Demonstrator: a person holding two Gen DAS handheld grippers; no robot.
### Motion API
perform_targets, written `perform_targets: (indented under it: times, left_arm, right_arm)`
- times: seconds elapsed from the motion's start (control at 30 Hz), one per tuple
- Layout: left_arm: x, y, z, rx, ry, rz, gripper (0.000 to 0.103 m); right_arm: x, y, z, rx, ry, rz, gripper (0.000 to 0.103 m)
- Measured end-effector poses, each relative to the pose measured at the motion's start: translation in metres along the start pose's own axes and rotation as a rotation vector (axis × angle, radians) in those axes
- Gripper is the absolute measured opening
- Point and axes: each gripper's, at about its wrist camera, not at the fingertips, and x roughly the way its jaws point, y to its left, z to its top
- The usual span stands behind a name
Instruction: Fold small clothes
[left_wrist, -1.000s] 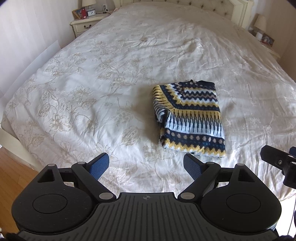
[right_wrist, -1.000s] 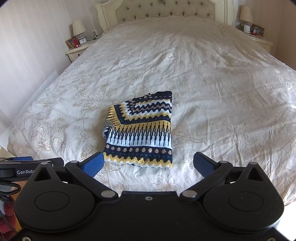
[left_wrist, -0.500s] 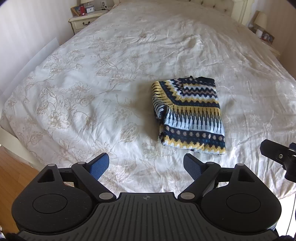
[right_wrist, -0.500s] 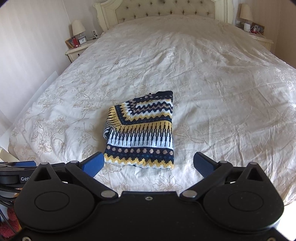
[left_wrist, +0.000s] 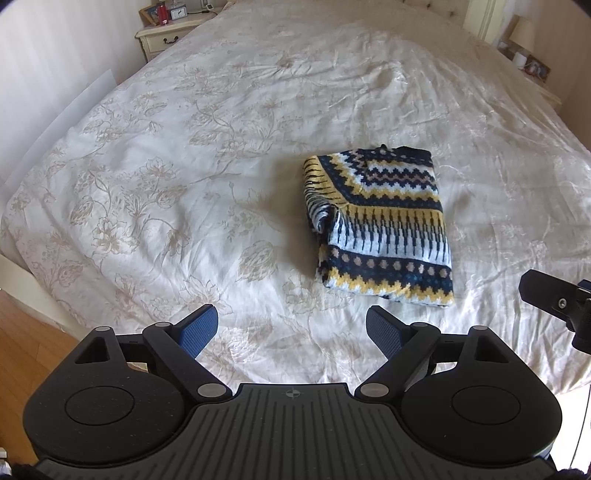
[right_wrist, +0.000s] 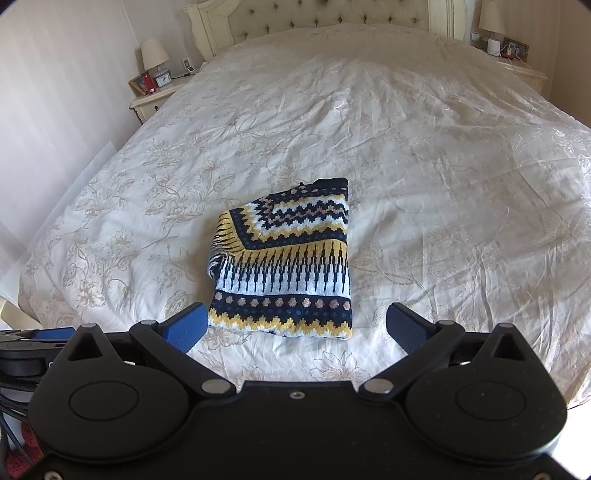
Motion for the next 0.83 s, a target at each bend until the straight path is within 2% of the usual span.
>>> perform_targets:
  times: [0.83]
  left_arm:
    - [0.024,-0.015,0.019,0.012,0.053,0.011,0.088]
  right_arm:
    - [0.028,-0.014,0.017,0.036,0.046,0.009,0.102]
